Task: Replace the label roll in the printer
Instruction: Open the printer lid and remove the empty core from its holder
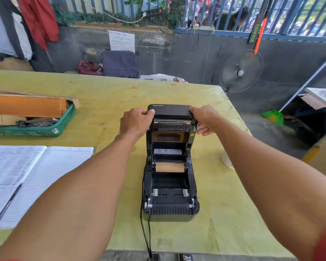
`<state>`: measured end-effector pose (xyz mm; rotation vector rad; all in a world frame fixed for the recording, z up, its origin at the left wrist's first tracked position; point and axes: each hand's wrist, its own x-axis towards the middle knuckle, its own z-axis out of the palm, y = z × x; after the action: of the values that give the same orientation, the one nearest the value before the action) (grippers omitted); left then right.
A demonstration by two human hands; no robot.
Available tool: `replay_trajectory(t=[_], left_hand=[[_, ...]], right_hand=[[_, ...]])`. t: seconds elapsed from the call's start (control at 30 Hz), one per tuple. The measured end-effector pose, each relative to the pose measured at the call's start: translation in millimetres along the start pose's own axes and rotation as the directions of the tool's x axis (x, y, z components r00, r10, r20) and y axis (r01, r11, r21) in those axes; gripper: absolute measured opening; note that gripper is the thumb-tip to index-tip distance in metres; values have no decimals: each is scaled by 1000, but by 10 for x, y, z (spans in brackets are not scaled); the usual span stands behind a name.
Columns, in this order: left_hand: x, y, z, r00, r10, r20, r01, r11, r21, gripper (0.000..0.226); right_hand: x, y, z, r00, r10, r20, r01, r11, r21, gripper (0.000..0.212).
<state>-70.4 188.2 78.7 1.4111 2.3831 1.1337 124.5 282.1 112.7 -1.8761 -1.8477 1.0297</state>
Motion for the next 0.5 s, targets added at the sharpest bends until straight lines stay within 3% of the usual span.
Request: replay_trajectory(t=[0.2, 0.33, 0.43, 0.5], left_hand=[[-161, 30, 46, 998, -51, -34, 51, 999, -4, 53], [-401, 14, 100, 995, -48, -82, 44, 998, -45, 40], [-600, -103, 201, 991, -83, -107, 74, 994, -83, 38], [-714, -227, 291, 998, -66, -6, 66, 998, -14, 40]], right_hand=[[-107, 147, 121, 990, -45, -137, 58, 994, 90, 59], [-203, 356, 251, 971, -55, -234, 92, 984, 150, 42], [-315, 631, 387, 983, -44, -176, 41, 999, -22, 21], [-382, 814, 487, 999, -34, -18, 30, 986, -163, 23]])
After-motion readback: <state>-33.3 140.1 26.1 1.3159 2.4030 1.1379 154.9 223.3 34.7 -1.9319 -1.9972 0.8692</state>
